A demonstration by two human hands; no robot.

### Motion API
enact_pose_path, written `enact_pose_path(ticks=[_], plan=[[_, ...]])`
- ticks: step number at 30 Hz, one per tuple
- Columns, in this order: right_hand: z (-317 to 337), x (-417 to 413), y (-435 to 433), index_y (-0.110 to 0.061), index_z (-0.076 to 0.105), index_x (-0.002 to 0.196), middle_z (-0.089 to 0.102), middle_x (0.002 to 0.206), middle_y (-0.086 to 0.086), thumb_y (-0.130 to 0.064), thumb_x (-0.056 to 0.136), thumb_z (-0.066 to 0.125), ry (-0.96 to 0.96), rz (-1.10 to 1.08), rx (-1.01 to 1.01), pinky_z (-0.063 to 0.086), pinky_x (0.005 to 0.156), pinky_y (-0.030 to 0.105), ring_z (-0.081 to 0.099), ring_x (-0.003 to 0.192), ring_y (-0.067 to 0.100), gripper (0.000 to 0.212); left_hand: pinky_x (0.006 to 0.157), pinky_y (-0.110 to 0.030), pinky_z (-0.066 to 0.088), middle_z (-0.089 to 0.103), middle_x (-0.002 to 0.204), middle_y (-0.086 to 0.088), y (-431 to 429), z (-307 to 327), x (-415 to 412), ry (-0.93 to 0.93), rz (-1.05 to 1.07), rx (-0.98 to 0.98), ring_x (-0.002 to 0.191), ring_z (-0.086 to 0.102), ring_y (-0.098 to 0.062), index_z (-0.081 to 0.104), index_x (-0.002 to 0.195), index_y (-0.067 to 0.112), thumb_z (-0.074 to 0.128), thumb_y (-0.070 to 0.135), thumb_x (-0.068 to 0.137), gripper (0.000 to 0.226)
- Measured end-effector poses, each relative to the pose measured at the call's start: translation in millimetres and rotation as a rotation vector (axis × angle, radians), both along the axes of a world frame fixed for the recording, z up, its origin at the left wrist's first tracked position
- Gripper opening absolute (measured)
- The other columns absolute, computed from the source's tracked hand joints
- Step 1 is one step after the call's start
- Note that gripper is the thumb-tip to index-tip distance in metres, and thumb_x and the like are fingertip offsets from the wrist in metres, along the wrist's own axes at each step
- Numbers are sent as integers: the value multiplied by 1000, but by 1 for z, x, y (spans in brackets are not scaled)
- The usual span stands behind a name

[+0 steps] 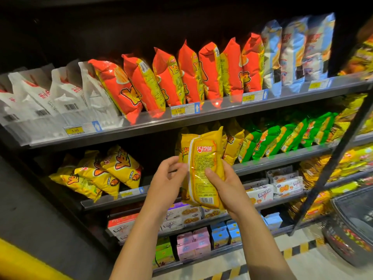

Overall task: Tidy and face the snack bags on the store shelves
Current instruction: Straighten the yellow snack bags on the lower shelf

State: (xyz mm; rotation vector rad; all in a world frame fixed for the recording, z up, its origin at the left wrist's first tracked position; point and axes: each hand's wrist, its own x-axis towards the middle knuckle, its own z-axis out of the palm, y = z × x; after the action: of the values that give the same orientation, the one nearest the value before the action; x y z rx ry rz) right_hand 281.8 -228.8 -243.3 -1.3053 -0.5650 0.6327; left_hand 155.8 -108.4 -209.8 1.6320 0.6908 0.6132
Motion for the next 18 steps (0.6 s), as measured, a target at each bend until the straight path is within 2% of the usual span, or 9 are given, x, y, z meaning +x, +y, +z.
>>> enact_pose_path(ticks=[3, 5, 6, 8, 10, 11, 14, 16, 18], plan=[[1, -6, 5, -41, 49, 143, 72, 124, -16, -37, 100, 68, -179, 28, -55, 60, 94, 35, 70, 112, 3, 47, 75, -15, 57, 66, 127, 20, -14, 2, 6, -10, -150, -67, 106, 69, 5, 53, 136, 44, 63, 57, 90, 49], [4, -6, 4, -48, 47, 141, 68, 119, -33, -35, 102, 63, -167, 84, -43, 58, 86, 20, 66, 110, -12, 44, 82, -21, 59, 70, 126, 19, -14, -2, 10, -17, -163, -89, 108, 69, 5, 54, 134, 50, 65, 64, 83, 54], [5, -5, 2, -48, 49, 142, 66, 122, -35, -35, 103, 61, -155, 116, -46, 57, 86, 18, 64, 112, -14, 43, 87, -26, 60, 71, 124, 20, -12, -3, 10, -19, -143, -104, 108, 70, 4, 54, 132, 53, 67, 65, 81, 54], [4, 1, 0, -44, 54, 146, 64, 137, -24, -47, 99, 59, -170, 143, -74, 57, 97, 27, 62, 123, -4, 47, 92, -34, 60, 72, 121, 21, -8, -6, 10, -21, -86, -122, 108, 71, -1, 51, 133, 52, 74, 64, 75, 63], [3, 5, -2, -43, 62, 140, 66, 136, -21, -53, 96, 56, -175, 136, -82, 56, 104, 35, 63, 125, 2, 46, 92, -41, 62, 71, 124, 13, -3, -9, 9, -14, -14, -158, 110, 73, -10, 48, 141, 43, 83, 62, 68, 82], [3, 6, -2, -40, 65, 138, 68, 133, -21, -48, 99, 56, -166, 124, -73, 56, 103, 36, 64, 124, 3, 40, 90, -43, 63, 72, 125, 7, 0, -11, 9, -23, 20, -186, 109, 74, -15, 49, 142, 38, 87, 58, 67, 87], [-2, 10, 0, -29, 67, 134, 74, 126, -14, -29, 105, 57, -132, 53, -17, 59, 99, 37, 69, 117, 9, 30, 79, -46, 65, 77, 121, -7, 10, -20, 10, -103, 73, -351, 101, 79, -26, 55, 141, 26, 88, 37, 75, 74], [-6, 15, 4, -33, 65, 131, 73, 127, -12, -34, 100, 62, -118, 5, -22, 59, 99, 33, 69, 117, 8, 31, 77, -46, 65, 78, 118, -10, 14, -22, 10, -160, 73, -447, 100, 79, -30, 58, 139, 21, 82, 26, 86, 58], [-10, 15, 7, -37, 59, 137, 68, 134, -13, -46, 89, 68, -84, 54, -60, 58, 97, 26, 66, 119, 2, 49, 75, -45, 65, 79, 115, -13, 16, -22, 8, -211, 38, -532, 98, 79, -32, 62, 134, 18, 76, 23, 88, 49]])
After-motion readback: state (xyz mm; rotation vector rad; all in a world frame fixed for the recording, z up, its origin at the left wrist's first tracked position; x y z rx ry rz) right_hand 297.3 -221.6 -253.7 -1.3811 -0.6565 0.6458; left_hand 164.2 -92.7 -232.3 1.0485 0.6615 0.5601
